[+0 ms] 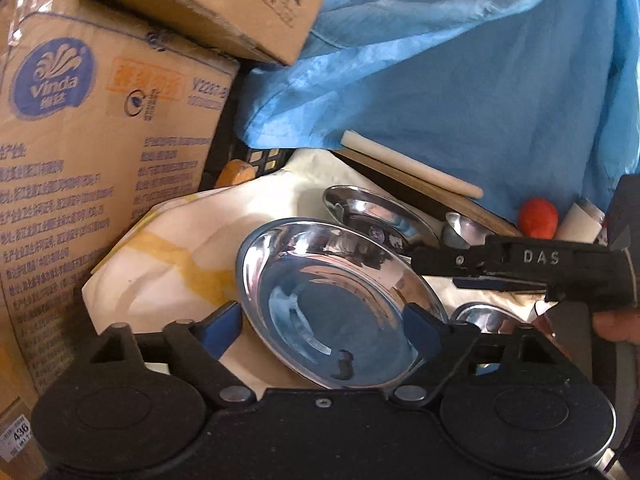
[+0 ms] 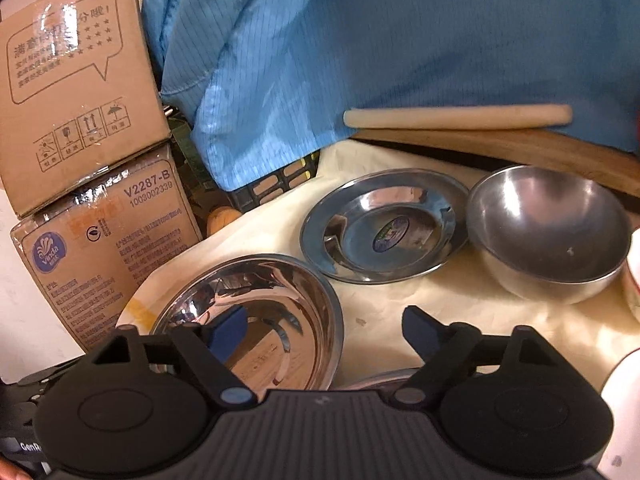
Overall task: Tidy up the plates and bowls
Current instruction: 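Move the left gripper to a large steel plate and grasp its rim, then lift the large steel plate with the left gripper and carry it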
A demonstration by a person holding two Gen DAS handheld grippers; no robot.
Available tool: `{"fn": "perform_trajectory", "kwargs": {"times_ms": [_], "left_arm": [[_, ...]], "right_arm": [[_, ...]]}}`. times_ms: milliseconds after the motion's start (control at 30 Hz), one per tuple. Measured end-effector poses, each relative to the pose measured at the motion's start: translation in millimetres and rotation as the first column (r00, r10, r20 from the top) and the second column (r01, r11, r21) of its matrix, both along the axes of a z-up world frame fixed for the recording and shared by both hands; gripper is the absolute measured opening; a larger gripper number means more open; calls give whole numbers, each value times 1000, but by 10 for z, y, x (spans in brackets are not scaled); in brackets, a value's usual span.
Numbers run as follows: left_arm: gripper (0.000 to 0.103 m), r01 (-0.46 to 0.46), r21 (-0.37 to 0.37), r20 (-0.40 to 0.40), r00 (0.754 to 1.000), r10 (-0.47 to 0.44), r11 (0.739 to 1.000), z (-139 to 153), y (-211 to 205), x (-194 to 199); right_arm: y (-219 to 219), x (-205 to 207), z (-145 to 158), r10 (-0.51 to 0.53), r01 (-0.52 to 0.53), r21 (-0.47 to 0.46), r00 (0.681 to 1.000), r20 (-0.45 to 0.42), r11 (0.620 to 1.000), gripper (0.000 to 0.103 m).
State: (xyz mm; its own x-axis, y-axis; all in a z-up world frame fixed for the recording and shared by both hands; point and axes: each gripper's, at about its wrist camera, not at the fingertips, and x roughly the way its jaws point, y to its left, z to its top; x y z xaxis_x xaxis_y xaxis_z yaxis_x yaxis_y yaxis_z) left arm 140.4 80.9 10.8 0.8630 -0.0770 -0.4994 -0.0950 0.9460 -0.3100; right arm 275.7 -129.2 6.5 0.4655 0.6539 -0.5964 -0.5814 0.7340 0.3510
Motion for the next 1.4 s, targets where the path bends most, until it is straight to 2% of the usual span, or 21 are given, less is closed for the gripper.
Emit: {"fn": "perform_trajectory", "kwargs": {"times_ms": [133, 267, 333, 400, 433, 500, 567, 633, 800, 1067, 1400], "left_arm": [[73, -22, -32, 1, 1000, 22, 999, 17, 60, -38], [66, -34, -43, -20, 999, 33, 998, 13, 92, -56], [56, -36, -38, -36, 999, 34, 999, -4, 95, -57], [53, -38, -38, -52, 998, 36, 999, -26, 97, -53], [47, -37, -44, -60, 998, 34, 998, -43, 100, -45], [42, -34, -64, -84, 996, 29, 997, -91, 105, -16], [41, -44, -60, -75, 996, 40, 997, -97, 89, -30], [32, -65, -46, -70, 996, 62, 997, -94, 82, -37], [25, -114, -32, -64, 992, 112, 993, -71, 136, -60], [24, -131, -33, -17, 991, 131, 991, 89, 148, -144], [24, -5, -40, 27, 1000, 6, 999, 229, -252, -166]], "right_arm": [[56, 32, -51, 30, -29, 6, 999, -19, 1000, 76], [128, 48, -99, 53, -54, -7, 997, -47, 999, 58], [167, 56, -118, 58, -59, -19, 997, -59, 998, 50], [174, 42, -127, 50, -51, -25, 997, -57, 998, 45], [177, 35, -124, 45, -47, -29, 998, -54, 998, 43], [172, 22, -120, 35, -36, -36, 998, -49, 999, 36], [163, 17, -123, 18, -20, -43, 999, -46, 999, 31], [155, 14, -131, -2, 0, -49, 999, -42, 999, 25], [157, -12, -105, -13, 12, -23, 1000, -18, 1000, 12], [78, -105, 91, -17, 15, 36, 999, 32, 999, 11], [-529, -392, 237, -138, 136, 50, 990, 42, 989, 11]]}}
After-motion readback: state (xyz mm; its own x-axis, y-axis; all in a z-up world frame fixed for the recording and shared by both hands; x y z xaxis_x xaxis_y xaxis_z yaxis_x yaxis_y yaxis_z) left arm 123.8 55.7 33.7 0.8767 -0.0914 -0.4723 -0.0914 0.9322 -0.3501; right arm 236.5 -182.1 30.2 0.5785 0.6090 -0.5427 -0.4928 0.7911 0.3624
